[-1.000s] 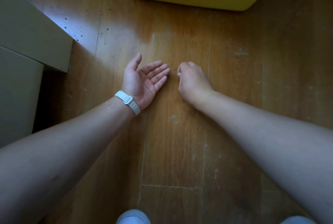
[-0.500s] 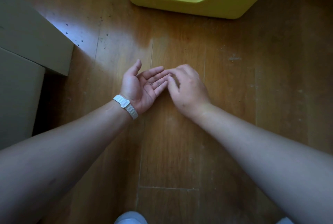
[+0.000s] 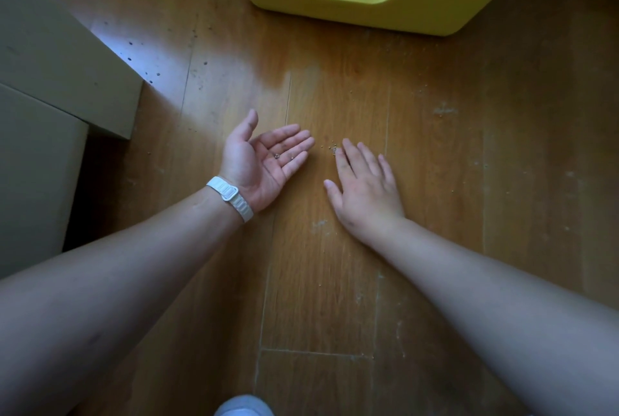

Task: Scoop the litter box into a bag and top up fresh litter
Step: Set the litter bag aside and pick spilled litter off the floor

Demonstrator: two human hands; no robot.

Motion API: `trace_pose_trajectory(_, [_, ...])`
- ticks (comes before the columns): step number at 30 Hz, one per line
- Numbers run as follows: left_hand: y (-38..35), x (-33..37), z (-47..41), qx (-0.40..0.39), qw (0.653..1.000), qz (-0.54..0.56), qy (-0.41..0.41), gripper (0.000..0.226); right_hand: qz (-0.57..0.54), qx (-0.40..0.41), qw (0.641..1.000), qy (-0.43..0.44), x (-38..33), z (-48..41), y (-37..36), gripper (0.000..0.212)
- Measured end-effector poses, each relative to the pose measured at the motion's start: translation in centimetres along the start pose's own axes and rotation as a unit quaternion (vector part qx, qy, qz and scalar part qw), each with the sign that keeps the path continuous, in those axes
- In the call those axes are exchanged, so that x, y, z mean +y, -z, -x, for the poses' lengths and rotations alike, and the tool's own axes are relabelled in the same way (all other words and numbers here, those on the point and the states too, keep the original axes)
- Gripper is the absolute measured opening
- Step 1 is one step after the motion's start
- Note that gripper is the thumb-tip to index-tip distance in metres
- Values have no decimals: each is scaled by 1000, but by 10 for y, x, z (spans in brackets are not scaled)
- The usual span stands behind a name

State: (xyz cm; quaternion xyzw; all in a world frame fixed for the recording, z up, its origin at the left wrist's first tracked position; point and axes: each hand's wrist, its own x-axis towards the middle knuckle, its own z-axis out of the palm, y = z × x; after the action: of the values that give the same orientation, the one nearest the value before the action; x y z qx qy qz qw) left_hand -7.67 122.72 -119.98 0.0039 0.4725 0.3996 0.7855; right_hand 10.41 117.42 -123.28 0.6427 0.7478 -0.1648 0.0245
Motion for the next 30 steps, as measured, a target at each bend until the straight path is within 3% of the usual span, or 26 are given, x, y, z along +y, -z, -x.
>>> trace_pose_trajectory(6, [-1, -1, -1, -1, 1000, -1, 1, 70, -74, 104, 990, 53, 9, -20, 6, 47])
trace_pose_trajectory(10, [-1, 0, -1, -2, 1000, 2, 2, 70, -85, 97, 987, 96, 11, -40, 9, 36])
trace_pose_trajectory(19, [-3, -2, -6, -1, 1000, 1, 4, 70, -151, 143, 976, 63, 10, -46, 3, 9])
trace_pose_trajectory(25, [-2, -7, -9, 4, 1000, -11, 13, 70, -150, 145, 976, 64, 7, -49, 0, 8])
trace_pose_trajectory(30, [-4, -13, -12, 6, 999, -24, 21, 70, -87, 98, 988, 84, 0, -50, 11, 14])
